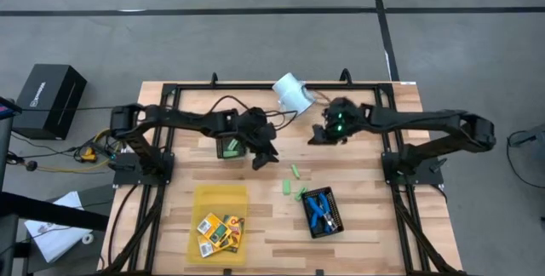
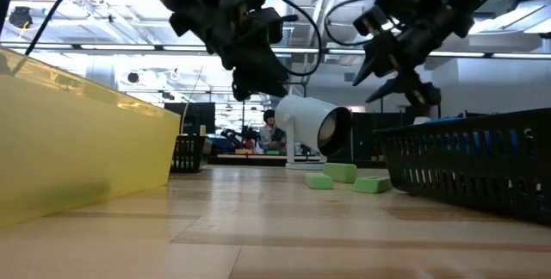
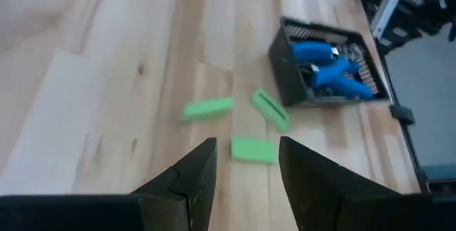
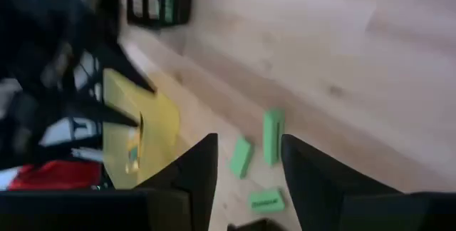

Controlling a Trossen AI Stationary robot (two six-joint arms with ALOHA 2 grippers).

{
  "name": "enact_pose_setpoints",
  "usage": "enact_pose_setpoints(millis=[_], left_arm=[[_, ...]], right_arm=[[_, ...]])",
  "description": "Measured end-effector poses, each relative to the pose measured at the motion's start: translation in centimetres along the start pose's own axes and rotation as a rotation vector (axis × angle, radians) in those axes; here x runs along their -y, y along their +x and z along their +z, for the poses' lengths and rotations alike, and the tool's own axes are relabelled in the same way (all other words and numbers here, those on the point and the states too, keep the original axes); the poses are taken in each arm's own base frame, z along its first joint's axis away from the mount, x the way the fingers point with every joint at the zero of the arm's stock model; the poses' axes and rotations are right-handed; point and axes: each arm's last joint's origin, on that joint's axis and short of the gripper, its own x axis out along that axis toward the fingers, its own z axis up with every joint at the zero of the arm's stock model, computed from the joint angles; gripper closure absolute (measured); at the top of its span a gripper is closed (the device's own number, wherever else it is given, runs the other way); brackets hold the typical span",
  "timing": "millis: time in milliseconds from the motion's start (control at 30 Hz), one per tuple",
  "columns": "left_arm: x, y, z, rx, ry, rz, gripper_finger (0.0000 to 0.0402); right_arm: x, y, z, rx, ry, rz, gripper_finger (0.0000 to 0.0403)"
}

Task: Pick & Place School Supplies
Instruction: Put the green eraser into the top black bin

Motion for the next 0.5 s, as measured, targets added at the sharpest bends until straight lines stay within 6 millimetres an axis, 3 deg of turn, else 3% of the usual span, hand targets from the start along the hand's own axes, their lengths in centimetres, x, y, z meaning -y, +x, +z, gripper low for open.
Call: enact_pose_setpoints(millis=[233, 500], left_arm=[[-1.8, -0.6, -0.9, -0.098, -0.042, 0.116, 0.0254], [-4.5, -2.6, -1.1, -0.139, -0.034, 0.194, 0.0254]], right_arm=[[-1.2, 3.6, -2.3, -0.115, 0.005, -0.078, 0.026], [-4.7, 6.9, -2.3, -0.248, -0.095, -0.242, 0.0244]])
